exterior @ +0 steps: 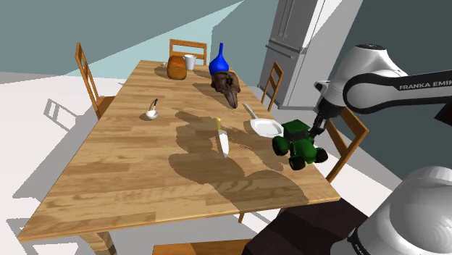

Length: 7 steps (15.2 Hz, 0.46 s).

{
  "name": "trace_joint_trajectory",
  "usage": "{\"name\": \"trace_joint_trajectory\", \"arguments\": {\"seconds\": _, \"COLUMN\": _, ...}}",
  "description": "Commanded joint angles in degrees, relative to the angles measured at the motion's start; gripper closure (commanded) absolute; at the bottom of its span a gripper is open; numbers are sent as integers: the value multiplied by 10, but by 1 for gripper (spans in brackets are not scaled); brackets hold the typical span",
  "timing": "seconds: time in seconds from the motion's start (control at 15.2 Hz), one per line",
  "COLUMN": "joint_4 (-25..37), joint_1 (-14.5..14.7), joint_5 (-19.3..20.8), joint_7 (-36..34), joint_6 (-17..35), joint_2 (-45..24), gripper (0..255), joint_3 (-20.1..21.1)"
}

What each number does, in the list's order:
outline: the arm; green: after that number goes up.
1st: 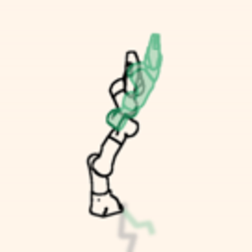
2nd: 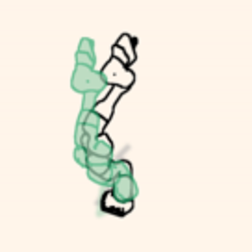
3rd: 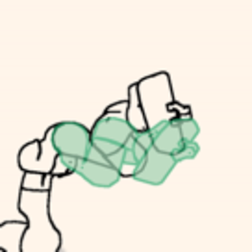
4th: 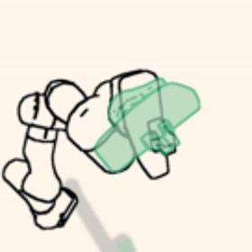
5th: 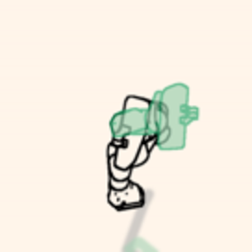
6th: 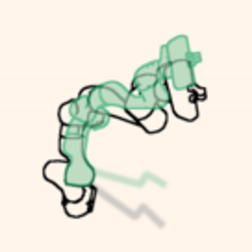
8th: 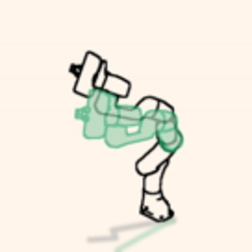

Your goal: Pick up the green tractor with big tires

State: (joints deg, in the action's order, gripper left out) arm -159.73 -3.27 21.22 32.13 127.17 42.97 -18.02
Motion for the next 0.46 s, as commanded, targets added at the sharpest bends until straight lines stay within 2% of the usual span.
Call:
{"name": "trace_joint_trajectory", "arguments": {"seconds": 0.0, "joint_4": 12, "joint_1": 2, "joint_5": -5, "joint_7": 2, "joint_6": -20, "joint_2": 9, "gripper": 255, "joint_3": 4}}
{"name": "trace_joint_trajectory", "arguments": {"seconds": 0.26, "joint_4": 37, "joint_1": 5, "joint_5": -13, "joint_7": 7, "joint_6": -55, "joint_2": 20, "gripper": 255, "joint_3": 10}}
{"name": "trace_joint_trajectory", "arguments": {"seconds": 0.4, "joint_4": 38, "joint_1": 6, "joint_5": -14, "joint_7": 7, "joint_6": -57, "joint_2": 21, "gripper": 255, "joint_3": 11}}
